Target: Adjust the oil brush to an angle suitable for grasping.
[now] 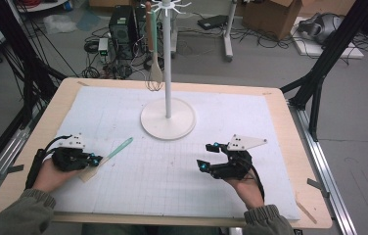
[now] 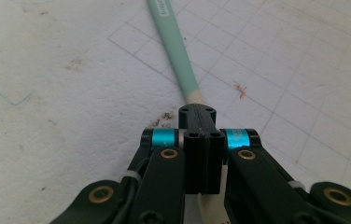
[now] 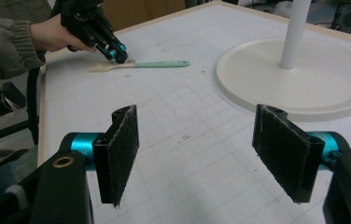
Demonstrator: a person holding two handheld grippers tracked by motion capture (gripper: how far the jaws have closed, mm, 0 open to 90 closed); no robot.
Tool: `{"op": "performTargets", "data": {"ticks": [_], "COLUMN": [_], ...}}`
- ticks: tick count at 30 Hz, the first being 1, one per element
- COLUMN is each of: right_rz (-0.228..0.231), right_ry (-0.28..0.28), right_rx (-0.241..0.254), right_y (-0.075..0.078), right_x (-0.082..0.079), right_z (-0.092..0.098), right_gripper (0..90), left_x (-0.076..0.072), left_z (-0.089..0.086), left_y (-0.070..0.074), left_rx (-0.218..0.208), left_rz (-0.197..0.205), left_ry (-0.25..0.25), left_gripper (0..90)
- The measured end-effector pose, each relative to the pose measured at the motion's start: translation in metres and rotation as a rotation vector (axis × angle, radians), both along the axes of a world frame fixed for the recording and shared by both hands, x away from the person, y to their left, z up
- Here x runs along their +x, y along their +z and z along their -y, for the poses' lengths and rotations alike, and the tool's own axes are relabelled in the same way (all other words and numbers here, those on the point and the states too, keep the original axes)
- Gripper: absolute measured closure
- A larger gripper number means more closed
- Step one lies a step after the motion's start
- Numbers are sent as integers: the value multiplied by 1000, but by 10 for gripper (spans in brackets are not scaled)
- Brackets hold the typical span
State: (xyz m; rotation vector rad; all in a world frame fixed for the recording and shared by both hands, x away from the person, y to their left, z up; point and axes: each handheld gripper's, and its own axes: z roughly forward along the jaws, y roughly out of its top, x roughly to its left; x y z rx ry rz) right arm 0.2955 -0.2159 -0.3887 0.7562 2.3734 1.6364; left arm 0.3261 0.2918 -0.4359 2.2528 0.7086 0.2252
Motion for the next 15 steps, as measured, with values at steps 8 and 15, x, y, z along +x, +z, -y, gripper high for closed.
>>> {"op": "performTargets", "data": {"ticks": [8, 15], "right_rz": [0, -7], "right_ry": [0, -2], "right_rx": [-9, -18], "right_y": [-2, -3], "right_x": [3, 3], "right_z": [-2, -3], "right_gripper": [308, 308], "left_x": [-1, 8], "left_z": [0, 5], "left_y": [-1, 3], "left_rx": [-16, -12], "left_rz": [5, 27], "left_ry": [17, 59], "left_gripper": [874, 884]}}
